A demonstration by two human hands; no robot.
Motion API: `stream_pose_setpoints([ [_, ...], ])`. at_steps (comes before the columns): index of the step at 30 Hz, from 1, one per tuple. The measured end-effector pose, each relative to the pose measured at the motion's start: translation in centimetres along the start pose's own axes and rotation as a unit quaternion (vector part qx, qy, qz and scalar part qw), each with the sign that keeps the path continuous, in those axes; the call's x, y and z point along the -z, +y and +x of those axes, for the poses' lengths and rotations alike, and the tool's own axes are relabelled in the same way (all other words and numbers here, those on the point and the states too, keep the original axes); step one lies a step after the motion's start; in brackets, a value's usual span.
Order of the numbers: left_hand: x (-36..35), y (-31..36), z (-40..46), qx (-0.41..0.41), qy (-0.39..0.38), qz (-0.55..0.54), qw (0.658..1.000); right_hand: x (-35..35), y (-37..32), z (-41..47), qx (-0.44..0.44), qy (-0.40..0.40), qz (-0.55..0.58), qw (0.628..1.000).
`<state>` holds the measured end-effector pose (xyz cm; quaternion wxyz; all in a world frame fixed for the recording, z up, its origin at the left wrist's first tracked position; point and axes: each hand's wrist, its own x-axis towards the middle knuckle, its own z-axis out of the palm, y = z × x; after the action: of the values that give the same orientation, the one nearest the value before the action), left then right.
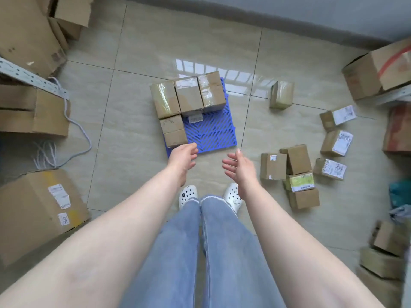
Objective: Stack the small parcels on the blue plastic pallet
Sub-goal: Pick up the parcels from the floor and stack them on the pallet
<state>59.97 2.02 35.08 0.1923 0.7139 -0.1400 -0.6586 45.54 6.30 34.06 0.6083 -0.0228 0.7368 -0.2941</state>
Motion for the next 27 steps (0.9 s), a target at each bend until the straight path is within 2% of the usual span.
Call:
stream_pose_setpoints([
  [4,-2.8,-2.4,-3.8,0.018,-0.003,0.021,1.0,5.2,1.9,-3.2,-0.021,0.052,0.079,0.995],
  [9,-8.3,-6.5,-6.9,0.024,-0.037,0.063,0.997,12.4,4.3,-4.5,-0.021,0.072,0.143,0.987],
  [20,-23.5,-16.3,-12.7,0.028,-0.074,0.098,0.992,31.6,7.7,-4.4,-0.005,0.098,0.155,0.983],
  [27,-29.5,-20.0,-14.0,0.032,-0.071,0.101,0.992,38.8,7.0,-2.9,0.012,0.09,0.132,0.987],
])
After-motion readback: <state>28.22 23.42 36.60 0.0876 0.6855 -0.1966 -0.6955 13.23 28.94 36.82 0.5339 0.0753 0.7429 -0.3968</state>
